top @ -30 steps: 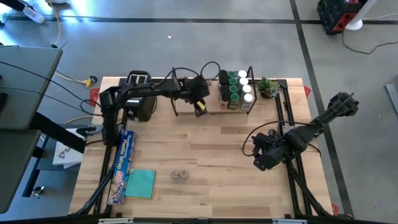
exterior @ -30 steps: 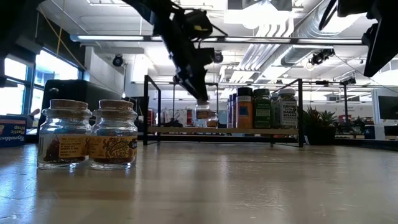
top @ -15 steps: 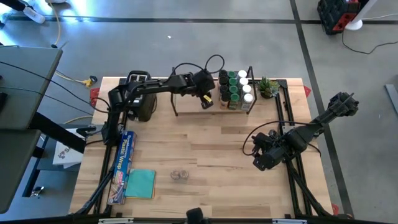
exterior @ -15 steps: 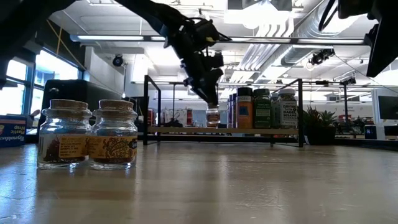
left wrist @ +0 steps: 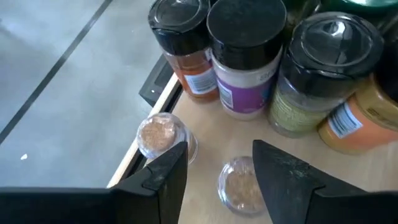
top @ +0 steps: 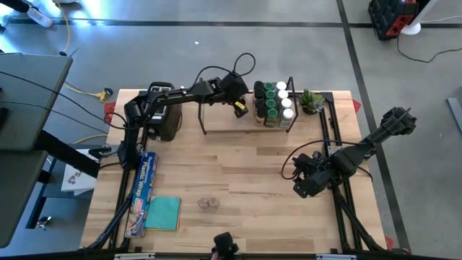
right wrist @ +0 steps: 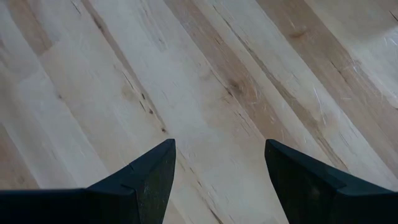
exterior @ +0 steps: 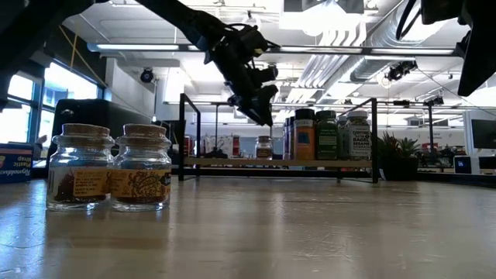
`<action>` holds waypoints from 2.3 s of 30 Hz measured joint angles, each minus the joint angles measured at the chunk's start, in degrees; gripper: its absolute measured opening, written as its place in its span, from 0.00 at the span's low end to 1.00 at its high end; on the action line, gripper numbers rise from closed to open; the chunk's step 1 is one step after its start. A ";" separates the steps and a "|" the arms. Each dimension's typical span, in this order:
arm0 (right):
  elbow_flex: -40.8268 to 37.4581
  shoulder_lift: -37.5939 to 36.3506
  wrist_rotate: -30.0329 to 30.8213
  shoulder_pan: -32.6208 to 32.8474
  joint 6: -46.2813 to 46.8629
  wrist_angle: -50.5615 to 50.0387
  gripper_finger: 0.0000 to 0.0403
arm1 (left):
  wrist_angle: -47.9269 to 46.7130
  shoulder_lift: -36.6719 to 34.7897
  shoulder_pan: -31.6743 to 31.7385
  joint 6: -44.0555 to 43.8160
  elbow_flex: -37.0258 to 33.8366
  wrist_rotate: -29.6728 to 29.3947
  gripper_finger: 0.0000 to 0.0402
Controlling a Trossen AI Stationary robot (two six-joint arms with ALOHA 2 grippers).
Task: Shelf spices
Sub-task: Put the brown seasoning bottle on the shelf and align it with the other brown seasoning bottle, then put the brown seasoning bottle on the shelf and align it with the other brown seasoning bottles
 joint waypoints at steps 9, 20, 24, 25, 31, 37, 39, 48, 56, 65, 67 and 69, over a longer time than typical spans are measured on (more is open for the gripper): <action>0.00 0.00 0.64 0.00 -0.06 -0.02 0.60 | -8.79 -5.58 -0.82 3.42 0.20 12.30 0.33; 0.00 0.02 2.01 -0.02 0.15 -0.21 0.60 | -11.23 0.72 -0.80 6.10 -0.57 13.26 0.01; 0.00 0.02 0.67 -0.02 0.48 -0.16 0.60 | -9.99 2.18 -0.73 6.27 -0.55 10.49 0.02; 0.00 0.02 0.35 -0.04 0.48 -0.17 0.60 | -10.01 2.54 -0.62 6.51 -0.55 10.34 0.01; 0.00 0.02 -0.37 -0.03 0.50 -0.12 0.60 | -6.99 3.32 -0.60 7.95 -0.51 9.72 0.00; 0.00 0.00 -0.61 -0.04 0.50 -0.04 0.60 | -4.62 3.55 -0.46 8.07 -0.52 7.34 0.00; 0.00 0.02 -0.80 -0.04 0.50 -0.02 0.60 | -3.71 3.51 -0.26 8.07 -0.52 7.33 0.00; 0.00 0.02 -0.83 -0.03 1.07 0.00 0.60 | 2.01 3.51 0.93 8.07 -0.52 7.26 0.00; 0.00 0.00 -0.61 -0.04 1.02 -0.01 0.60 | -6.26 -1.48 -1.65 7.97 4.21 7.18 0.00; 0.00 0.02 6.32 -0.04 0.87 0.04 0.60 | -24.13 -21.11 -12.64 2.00 1.23 7.70 0.00; 0.00 0.02 9.33 -0.02 0.82 0.02 0.60 | -29.31 -26.00 -16.51 -3.00 -3.04 7.56 0.00; 0.00 0.02 12.29 -0.04 0.10 0.05 0.60 | -31.97 -31.00 -21.46 -8.65 -8.30 5.96 0.00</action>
